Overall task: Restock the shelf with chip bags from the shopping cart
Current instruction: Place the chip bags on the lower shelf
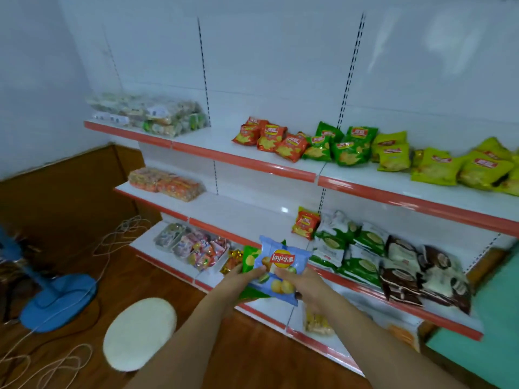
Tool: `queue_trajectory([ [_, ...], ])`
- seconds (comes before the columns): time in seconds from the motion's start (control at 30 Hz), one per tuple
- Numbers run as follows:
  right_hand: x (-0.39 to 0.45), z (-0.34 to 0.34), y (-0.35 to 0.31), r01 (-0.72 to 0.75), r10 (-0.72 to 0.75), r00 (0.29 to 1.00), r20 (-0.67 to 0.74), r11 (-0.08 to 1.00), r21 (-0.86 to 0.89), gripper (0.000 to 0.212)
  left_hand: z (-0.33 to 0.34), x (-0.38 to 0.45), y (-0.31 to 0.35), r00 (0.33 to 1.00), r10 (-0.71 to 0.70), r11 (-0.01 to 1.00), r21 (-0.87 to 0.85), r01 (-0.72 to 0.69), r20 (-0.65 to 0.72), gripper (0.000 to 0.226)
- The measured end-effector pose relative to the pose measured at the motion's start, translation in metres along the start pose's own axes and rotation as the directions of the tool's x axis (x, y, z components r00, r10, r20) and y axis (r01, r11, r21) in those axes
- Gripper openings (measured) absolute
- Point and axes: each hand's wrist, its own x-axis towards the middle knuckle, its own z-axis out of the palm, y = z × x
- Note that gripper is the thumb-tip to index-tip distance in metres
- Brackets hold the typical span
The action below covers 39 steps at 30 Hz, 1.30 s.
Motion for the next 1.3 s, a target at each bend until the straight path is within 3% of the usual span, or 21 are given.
queue_trajectory([
  [0.1, 0.016, -0.014, -0.003, 0.009, -0.006, 0.999, -0.054, 0.998, 0.062, 0.038, 0.005, 0.029, 0.015, 0.999, -0.013, 0.998, 0.066, 0.01, 0.048, 0.044],
  [0.23, 0.044, -0.035, -0.001, 0.014, 0.005, 0.99, -0.139, 0.99, 0.139, 0.055, 0.012, 0.073, 0.022, 0.996, -0.033, 0.986, 0.168, 0.018, 0.087, 0.068],
  [0.3, 0.064, -0.046, 0.003, 0.013, 0.015, 0.985, -0.174, 0.987, 0.16, 0.063, 0.016, 0.095, 0.025, 0.995, -0.049, 0.979, 0.201, 0.032, 0.081, 0.061],
  [0.4, 0.1, -0.064, 0.011, -0.008, 0.046, 0.98, -0.192, 0.982, 0.19, 0.046, 0.022, 0.133, 0.029, 0.993, -0.057, 0.971, 0.238, 0.032, 0.1, 0.037],
  [0.47, 0.133, -0.078, 0.019, -0.018, 0.056, 0.98, -0.189, 0.98, 0.198, 0.042, 0.023, 0.172, 0.027, 0.993, -0.073, 0.96, 0.275, 0.046, 0.089, 0.042],
  [0.57, 0.194, -0.103, 0.033, -0.001, 0.043, 0.974, -0.221, 0.982, 0.188, 0.059, 0.022, 0.246, 0.021, 0.994, -0.095, 0.948, 0.309, 0.076, 0.048, 0.059],
  [0.63, 0.242, -0.123, 0.044, -0.026, 0.061, 0.973, -0.222, 0.988, 0.155, 0.056, 0.023, 0.303, 0.015, 0.993, -0.115, 0.933, 0.346, 0.099, 0.025, 0.067],
  [0.7, 0.289, -0.143, 0.054, -0.067, 0.098, 0.97, -0.222, 0.987, 0.146, 0.042, 0.024, 0.357, 0.011, 0.994, -0.108, 0.91, 0.405, 0.092, 0.019, 0.065],
  [0.8, 0.344, -0.173, 0.064, -0.104, 0.124, 0.965, -0.229, 0.99, 0.098, 0.046, 0.029, 0.434, 0.011, 0.996, -0.092, 0.836, 0.544, 0.072, 0.009, 0.055],
  [0.87, 0.366, -0.19, 0.06, -0.102, 0.082, 0.955, -0.286, 0.993, -0.054, 0.054, 0.028, 0.475, 0.016, 0.998, -0.058, 0.755, 0.655, 0.031, 0.02, 0.048],
  [0.9, 0.376, -0.2, 0.058, -0.122, 0.041, 0.939, -0.341, 0.968, -0.22, 0.071, 0.028, 0.492, 0.02, 0.999, -0.023, 0.687, 0.727, -0.003, 0.026, 0.047],
  [0.97, 0.394, -0.216, 0.047, -0.171, -0.141, 0.904, -0.403, 0.745, -0.645, 0.113, 0.025, 0.52, 0.026, 0.996, 0.037, 0.491, 0.867, -0.088, 0.08, 0.052],
  [1.03, 0.413, -0.222, 0.038, -0.049, -0.351, 0.912, -0.21, 0.415, -0.909, 0.125, 0.028, 0.538, 0.033, 0.985, 0.047, 0.2, 0.965, -0.172, 0.166, 0.059],
  [1.1, 0.437, -0.22, 0.034, 0.101, -0.334, 0.941, 0.053, 0.127, -0.987, 0.126, 0.038, 0.55, 0.039, 0.963, 0.043, -0.068, 0.963, -0.262, 0.266, 0.061],
  [1.17, 0.458, -0.211, 0.037, 0.191, -0.27, 0.944, 0.191, -0.028, -0.981, 0.128, 0.046, 0.561, 0.042, 0.931, 0.057, -0.189, 0.92, -0.344, 0.36, 0.061],
  [1.23, 0.474, -0.203, 0.051, 0.175, -0.262, 0.951, 0.167, 0.009, -0.984, 0.119, 0.05, 0.568, 0.042, 0.91, 0.078, -0.212, 0.899, -0.383, 0.406, 0.064],
  [1.3, 0.484, -0.2, 0.066, 0.103, -0.233, 0.971, 0.052, 0.211, -0.972, 0.102, 0.046, 0.575, 0.036, 0.908, 0.08, -0.152, 0.906, -0.396, 0.411, 0.073],
])
